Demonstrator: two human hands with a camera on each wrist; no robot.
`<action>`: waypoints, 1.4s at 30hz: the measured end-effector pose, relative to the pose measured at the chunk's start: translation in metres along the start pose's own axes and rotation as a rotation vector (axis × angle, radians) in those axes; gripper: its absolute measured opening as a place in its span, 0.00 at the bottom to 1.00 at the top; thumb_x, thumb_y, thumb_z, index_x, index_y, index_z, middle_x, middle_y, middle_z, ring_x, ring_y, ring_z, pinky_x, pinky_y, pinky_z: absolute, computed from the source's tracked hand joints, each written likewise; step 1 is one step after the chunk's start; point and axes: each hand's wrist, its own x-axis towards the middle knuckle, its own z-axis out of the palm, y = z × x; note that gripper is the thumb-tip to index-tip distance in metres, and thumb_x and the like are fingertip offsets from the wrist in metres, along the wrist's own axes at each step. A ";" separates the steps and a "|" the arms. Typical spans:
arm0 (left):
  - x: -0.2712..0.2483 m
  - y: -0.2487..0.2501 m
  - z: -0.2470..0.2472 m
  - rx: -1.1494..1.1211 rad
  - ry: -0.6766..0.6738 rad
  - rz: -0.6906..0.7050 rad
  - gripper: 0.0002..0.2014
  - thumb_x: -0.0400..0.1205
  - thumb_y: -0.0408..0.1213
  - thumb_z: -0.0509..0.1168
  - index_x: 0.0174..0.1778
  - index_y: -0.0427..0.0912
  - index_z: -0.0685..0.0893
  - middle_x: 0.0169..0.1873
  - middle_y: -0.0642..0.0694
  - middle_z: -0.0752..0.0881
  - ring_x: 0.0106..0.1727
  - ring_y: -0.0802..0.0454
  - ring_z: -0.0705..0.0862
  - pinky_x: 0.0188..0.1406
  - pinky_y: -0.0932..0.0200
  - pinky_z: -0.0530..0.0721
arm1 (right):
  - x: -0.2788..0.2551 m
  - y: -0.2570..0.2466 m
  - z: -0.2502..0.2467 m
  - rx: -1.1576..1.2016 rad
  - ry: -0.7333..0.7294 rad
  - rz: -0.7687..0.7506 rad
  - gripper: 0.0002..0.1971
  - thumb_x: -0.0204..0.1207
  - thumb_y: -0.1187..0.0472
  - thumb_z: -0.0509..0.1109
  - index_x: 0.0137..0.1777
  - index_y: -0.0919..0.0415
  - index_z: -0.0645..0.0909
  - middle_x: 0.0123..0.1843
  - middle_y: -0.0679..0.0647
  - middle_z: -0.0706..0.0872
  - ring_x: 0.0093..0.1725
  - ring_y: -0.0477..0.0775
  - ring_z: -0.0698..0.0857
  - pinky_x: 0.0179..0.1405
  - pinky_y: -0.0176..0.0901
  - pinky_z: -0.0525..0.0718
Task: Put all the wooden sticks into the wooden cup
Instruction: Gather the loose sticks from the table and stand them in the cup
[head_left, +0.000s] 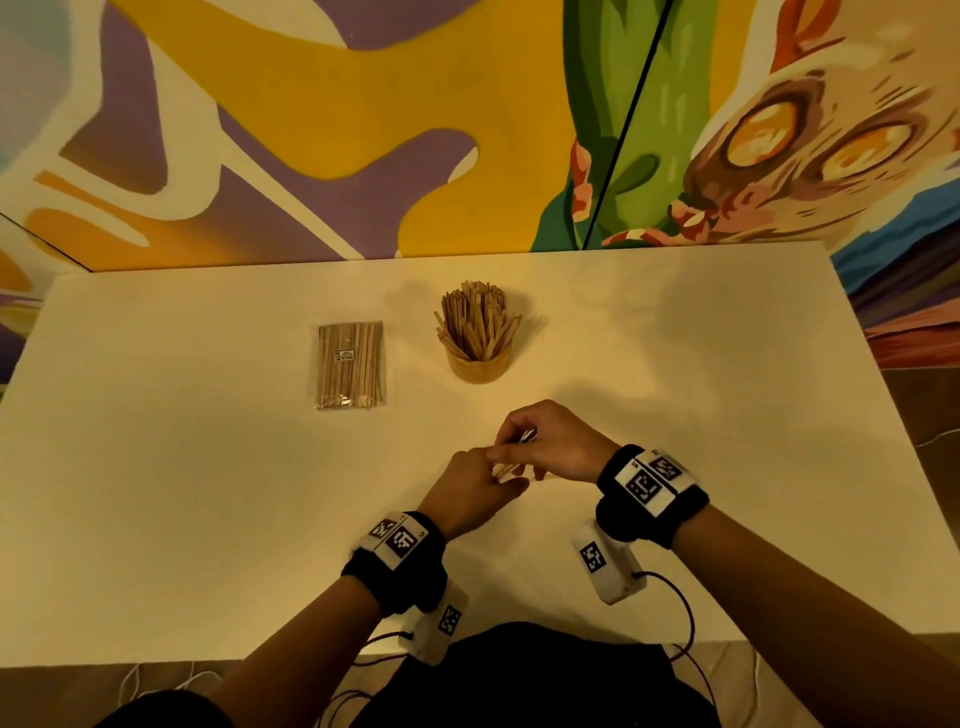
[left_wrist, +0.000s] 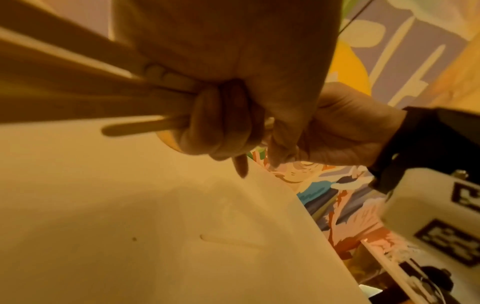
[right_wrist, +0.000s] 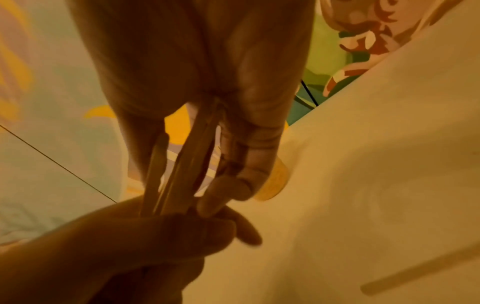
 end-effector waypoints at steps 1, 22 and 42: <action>0.000 -0.003 0.000 0.032 0.023 0.026 0.15 0.79 0.41 0.70 0.60 0.44 0.81 0.49 0.48 0.87 0.49 0.48 0.85 0.39 0.68 0.76 | 0.000 0.000 0.001 0.017 -0.030 0.019 0.10 0.73 0.59 0.78 0.44 0.67 0.86 0.41 0.62 0.90 0.33 0.53 0.87 0.28 0.42 0.82; -0.001 -0.021 -0.021 -0.117 -0.310 -0.031 0.11 0.78 0.41 0.74 0.54 0.44 0.85 0.33 0.48 0.84 0.25 0.57 0.79 0.25 0.60 0.77 | -0.018 0.025 -0.001 0.406 -0.003 0.131 0.08 0.72 0.72 0.76 0.48 0.77 0.87 0.34 0.66 0.89 0.32 0.58 0.88 0.32 0.39 0.84; -0.014 -0.022 -0.002 -0.783 0.128 -0.091 0.15 0.85 0.42 0.63 0.46 0.34 0.90 0.38 0.38 0.90 0.20 0.49 0.77 0.20 0.61 0.75 | -0.013 0.028 0.006 0.543 0.117 0.104 0.08 0.73 0.70 0.75 0.47 0.78 0.85 0.30 0.64 0.86 0.29 0.58 0.84 0.28 0.40 0.80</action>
